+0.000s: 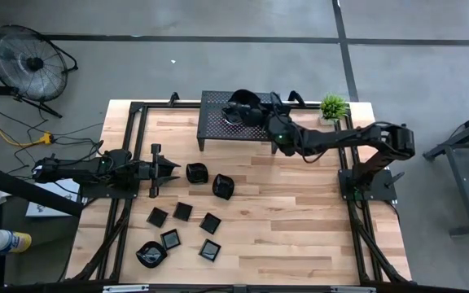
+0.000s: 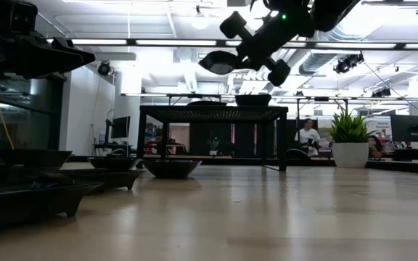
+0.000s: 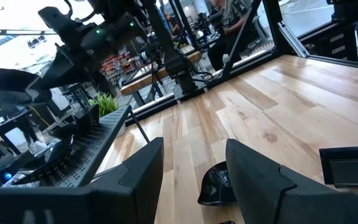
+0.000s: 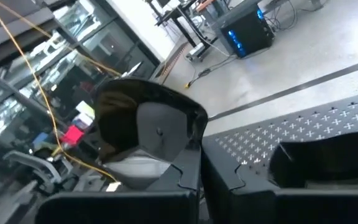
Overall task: Pick & Place Mini shaped plates
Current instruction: Stack the black leaf shaped plate on top of the black leaf shaped plate on the shelf
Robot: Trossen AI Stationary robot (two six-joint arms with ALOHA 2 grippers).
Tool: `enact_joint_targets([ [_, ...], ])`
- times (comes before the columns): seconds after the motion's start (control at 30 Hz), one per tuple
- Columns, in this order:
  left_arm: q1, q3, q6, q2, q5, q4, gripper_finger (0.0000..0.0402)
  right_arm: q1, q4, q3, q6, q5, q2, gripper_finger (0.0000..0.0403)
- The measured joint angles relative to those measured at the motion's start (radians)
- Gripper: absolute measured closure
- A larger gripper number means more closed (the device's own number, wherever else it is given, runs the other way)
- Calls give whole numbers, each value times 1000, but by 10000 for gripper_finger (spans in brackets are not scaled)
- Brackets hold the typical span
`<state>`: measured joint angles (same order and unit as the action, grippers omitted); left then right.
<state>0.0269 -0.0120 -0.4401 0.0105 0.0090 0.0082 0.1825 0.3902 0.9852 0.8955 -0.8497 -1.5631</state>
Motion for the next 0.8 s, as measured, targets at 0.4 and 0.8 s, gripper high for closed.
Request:
enact_joint_targets([
  [0.4, 0, 0, 0, 0, 0, 0, 231, -34, -32, 76, 142, -49, -62, 402],
  [0.8, 0, 0, 0, 0, 0, 0, 231, -66, -66, 169, 134, -33, -133, 402],
])
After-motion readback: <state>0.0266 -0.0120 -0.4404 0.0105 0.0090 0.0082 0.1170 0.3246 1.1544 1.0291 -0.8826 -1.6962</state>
